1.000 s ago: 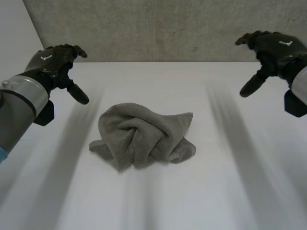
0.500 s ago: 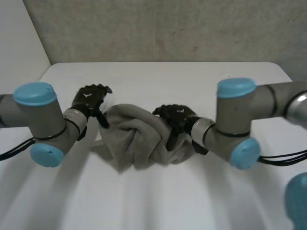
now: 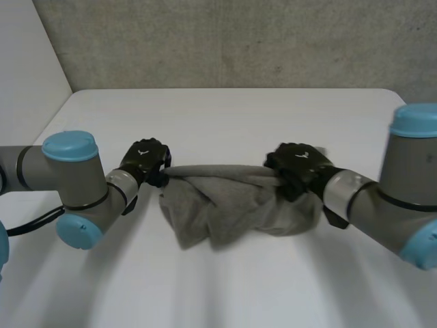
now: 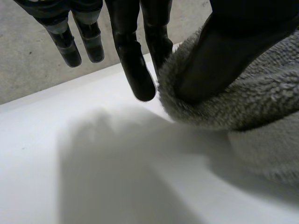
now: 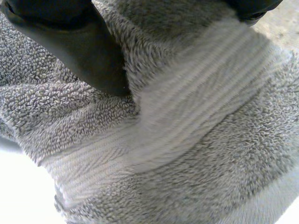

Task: Fold the towel.

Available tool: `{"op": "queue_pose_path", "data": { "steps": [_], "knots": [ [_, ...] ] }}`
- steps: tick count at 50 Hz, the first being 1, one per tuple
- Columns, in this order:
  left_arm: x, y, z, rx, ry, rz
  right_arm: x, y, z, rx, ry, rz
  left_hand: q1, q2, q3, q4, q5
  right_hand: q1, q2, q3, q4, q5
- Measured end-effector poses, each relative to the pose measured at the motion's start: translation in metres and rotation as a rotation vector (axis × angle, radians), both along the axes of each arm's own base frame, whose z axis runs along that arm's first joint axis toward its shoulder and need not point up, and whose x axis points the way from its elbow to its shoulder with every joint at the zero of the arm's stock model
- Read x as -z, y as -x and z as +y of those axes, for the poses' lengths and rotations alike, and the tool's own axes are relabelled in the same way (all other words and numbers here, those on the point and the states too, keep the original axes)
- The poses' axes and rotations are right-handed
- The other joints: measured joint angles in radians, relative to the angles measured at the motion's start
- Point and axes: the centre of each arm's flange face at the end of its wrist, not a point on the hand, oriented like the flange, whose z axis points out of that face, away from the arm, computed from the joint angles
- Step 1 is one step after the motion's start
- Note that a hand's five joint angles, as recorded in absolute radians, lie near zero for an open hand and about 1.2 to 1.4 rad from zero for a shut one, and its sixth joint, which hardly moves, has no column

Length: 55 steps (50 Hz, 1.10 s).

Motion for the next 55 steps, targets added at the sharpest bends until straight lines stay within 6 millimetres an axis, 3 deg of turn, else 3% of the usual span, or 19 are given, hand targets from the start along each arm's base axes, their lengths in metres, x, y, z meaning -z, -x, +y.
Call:
{"op": "queue_pose_path", "data": {
  "steps": [8,13,20,23,26,28,33,36,38,40,42,45,46,49,50,51,55],
  "knots": [
    [-0.017,0.003,0.016,0.047,-0.026,0.024,-0.002,0.023,0.004,0.011,-0.02,0.065,0.007,0.037,0.0,0.0,0.036,0.002,0.0,0.0,0.0,0.01],
    [-0.033,0.006,0.02,0.074,-0.016,0.062,-0.009,0.023,0.006,-0.024,-0.039,0.06,0.013,0.037,0.0,0.0,0.05,0.013,0.001,0.0,0.0,0.014],
    [-0.073,0.01,0.013,0.08,0.09,0.113,-0.026,0.015,-0.004,-0.077,0.047,0.062,0.015,0.037,0.0,0.0,0.05,0.014,0.004,0.0,0.0,0.014],
    [-0.103,0.012,0.006,0.069,0.177,0.147,-0.047,0.009,-0.02,-0.084,0.159,0.047,0.017,0.037,0.0,0.0,0.05,0.014,0.004,0.0,0.0,0.014],
    [-0.153,0.011,0.005,0.035,0.3,0.213,-0.085,0.002,-0.039,-0.073,0.334,-0.005,0.017,0.04,0.0,0.0,0.05,0.019,0.004,0.0,0.0,0.014],
    [-0.194,0.007,0.01,0.002,0.392,0.281,-0.123,0.0,-0.049,-0.054,0.486,-0.075,0.017,0.04,0.0,0.0,0.05,0.023,0.004,0.0,0.0,0.014],
    [-0.271,-0.008,0.04,-0.044,0.58,0.439,-0.2,0.005,-0.045,-0.025,0.719,-0.293,0.017,0.04,0.0,0.0,0.05,-0.032,-0.046,0.0,0.0,-0.045],
    [-0.299,-0.018,0.065,-0.04,0.665,0.507,-0.215,0.015,-0.035,-0.028,0.721,-0.393,0.017,0.041,0.0,0.0,0.05,-0.343,-0.371,0.0,0.0,-0.362],
    [-0.301,-0.021,0.074,-0.032,0.677,0.517,-0.211,0.019,-0.031,-0.029,0.691,-0.409,0.017,0.042,0.0,0.0,0.052,-0.483,-0.496,0.0,0.0,-0.504],
    [-0.293,-0.022,0.082,-0.012,0.665,0.511,-0.19,0.023,-0.026,-0.033,0.611,-0.387,0.017,0.042,0.0,0.0,0.054,-0.669,-0.675,0.0,0.0,-0.714],
    [-0.279,-0.022,0.087,0.006,0.63,0.491,-0.169,0.025,-0.021,-0.038,0.542,-0.349,0.017,0.042,0.0,0.0,0.054,-0.719,-0.735,0.0,0.0,-0.778],
    [-0.23,-0.018,0.093,0.053,0.505,0.422,-0.12,0.03,-0.006,-0.053,0.403,-0.239,0.017,0.042,0.0,0.0,0.055,-0.69,-0.724,0.0,0.0,-0.731],
    [-0.222,-0.017,0.094,0.059,0.483,0.411,-0.111,0.031,-0.004,-0.056,0.381,-0.218,0.017,0.042,0.0,0.0,0.055,-0.683,-0.721,0.0,0.0,-0.718],
    [-0.158,-0.014,0.099,0.093,0.321,0.315,-0.062,0.037,0.013,-0.079,0.271,-0.09,0.017,0.042,0.0,0.0,0.055,-0.685,-0.723,0.0,0.0,-0.723],
    [-0.15,-0.014,0.1,0.097,0.3,0.3,-0.054,0.038,0.016,-0.083,0.255,-0.068,0.017,0.042,0.0,0.0,0.055,-0.69,-0.723,0.0,0.0,-0.731],
    [-0.126,-0.013,0.102,0.105,0.242,0.258,-0.036,0.041,0.021,-0.091,0.215,-0.016,0.017,0.042,0.0,0.0,0.055,-0.693,-0.723,0.0,0.0,-0.748],
    [-0.067,-0.014,0.11,0.129,0.114,0.12,0.004,0.053,0.031,-0.111,0.114,0.114,0.017,0.042,0.0,0.0,0.055,-0.693,-0.723,0.0,0.0,-0.756]
  ]
}}
